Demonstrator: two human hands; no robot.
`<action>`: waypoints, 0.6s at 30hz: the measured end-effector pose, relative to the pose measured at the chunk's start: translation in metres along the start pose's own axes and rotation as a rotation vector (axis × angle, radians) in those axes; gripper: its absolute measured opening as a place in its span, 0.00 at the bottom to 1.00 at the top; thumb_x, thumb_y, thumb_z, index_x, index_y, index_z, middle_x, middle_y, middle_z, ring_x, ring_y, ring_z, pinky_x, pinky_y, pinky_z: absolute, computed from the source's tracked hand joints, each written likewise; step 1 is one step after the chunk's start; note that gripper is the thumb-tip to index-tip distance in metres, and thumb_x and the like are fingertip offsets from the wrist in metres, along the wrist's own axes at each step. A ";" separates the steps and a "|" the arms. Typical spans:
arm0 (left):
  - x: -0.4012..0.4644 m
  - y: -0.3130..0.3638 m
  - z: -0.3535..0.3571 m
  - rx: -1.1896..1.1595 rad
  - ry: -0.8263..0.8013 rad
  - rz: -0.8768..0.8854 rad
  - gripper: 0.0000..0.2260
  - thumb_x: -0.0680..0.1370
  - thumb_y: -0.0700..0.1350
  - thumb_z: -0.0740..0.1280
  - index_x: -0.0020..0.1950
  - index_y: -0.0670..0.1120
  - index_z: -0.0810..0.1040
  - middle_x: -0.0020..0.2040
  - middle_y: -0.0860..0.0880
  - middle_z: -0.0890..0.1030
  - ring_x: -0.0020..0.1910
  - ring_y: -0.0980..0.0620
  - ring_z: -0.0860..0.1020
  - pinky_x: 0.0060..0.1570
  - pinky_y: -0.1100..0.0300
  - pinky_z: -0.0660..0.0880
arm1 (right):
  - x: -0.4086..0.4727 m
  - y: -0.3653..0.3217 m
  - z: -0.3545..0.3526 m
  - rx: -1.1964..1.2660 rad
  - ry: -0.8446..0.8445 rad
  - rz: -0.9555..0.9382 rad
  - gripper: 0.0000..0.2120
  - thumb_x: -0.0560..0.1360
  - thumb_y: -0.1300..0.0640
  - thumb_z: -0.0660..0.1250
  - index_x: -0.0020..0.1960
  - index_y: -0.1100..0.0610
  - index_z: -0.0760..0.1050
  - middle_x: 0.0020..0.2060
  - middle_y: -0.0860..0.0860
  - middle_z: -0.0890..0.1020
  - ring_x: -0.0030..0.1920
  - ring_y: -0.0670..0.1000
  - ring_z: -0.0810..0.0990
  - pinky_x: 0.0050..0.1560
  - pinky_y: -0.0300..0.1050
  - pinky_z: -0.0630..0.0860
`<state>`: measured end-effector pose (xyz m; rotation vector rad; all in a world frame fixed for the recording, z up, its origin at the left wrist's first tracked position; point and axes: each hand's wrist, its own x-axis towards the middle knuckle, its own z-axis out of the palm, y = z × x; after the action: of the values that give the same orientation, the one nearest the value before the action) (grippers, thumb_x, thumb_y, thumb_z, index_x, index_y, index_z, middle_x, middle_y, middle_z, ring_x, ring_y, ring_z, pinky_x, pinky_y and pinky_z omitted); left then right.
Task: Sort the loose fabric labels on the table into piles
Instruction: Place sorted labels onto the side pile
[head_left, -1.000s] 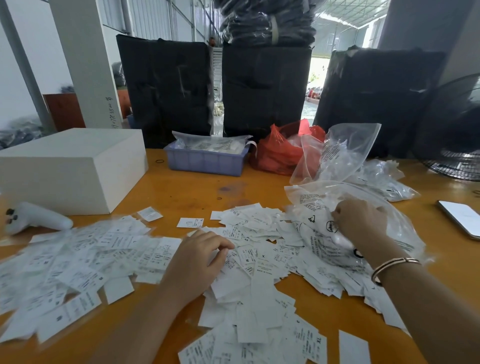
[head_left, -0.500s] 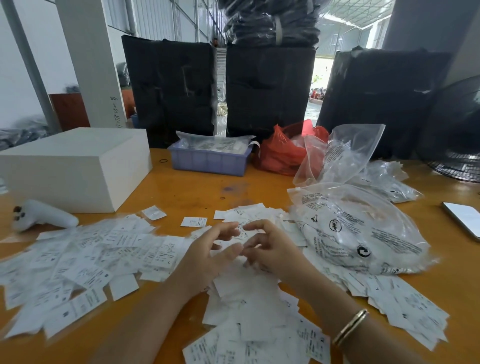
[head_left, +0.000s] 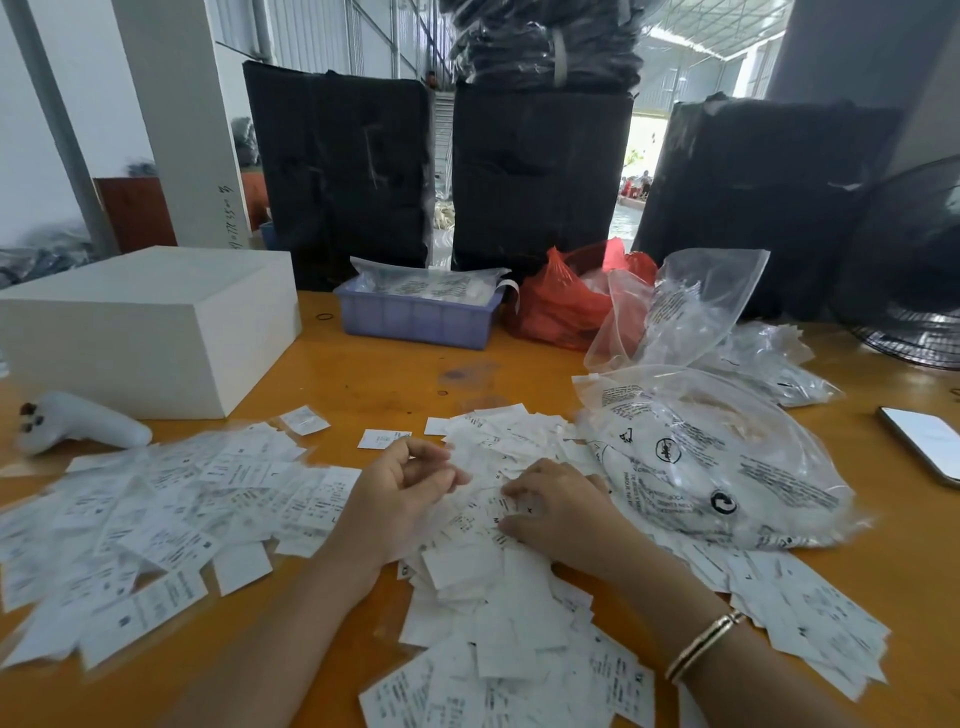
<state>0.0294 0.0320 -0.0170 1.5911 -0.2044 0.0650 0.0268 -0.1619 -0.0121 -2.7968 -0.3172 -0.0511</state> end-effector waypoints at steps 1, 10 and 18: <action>0.000 0.001 0.000 -0.019 -0.013 -0.008 0.07 0.77 0.36 0.66 0.51 0.46 0.77 0.41 0.50 0.85 0.43 0.56 0.82 0.42 0.67 0.75 | 0.001 0.000 0.001 0.019 0.039 -0.003 0.20 0.74 0.40 0.63 0.62 0.46 0.73 0.61 0.43 0.73 0.62 0.47 0.69 0.61 0.49 0.58; -0.006 0.009 0.001 0.077 0.041 -0.005 0.05 0.74 0.48 0.69 0.41 0.55 0.84 0.40 0.57 0.84 0.41 0.64 0.80 0.37 0.72 0.73 | 0.003 -0.011 0.010 0.489 0.276 0.063 0.11 0.71 0.51 0.71 0.40 0.42 0.69 0.42 0.40 0.75 0.48 0.44 0.74 0.52 0.44 0.69; -0.004 0.011 0.001 0.082 0.080 -0.039 0.04 0.70 0.51 0.71 0.38 0.53 0.84 0.41 0.59 0.84 0.41 0.66 0.79 0.44 0.63 0.71 | -0.010 -0.012 0.003 1.159 0.420 -0.040 0.07 0.74 0.61 0.69 0.46 0.49 0.78 0.37 0.45 0.82 0.41 0.43 0.79 0.43 0.33 0.73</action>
<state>0.0231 0.0310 -0.0073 1.6697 -0.1099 0.1078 0.0145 -0.1515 -0.0118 -1.5799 -0.1941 -0.3365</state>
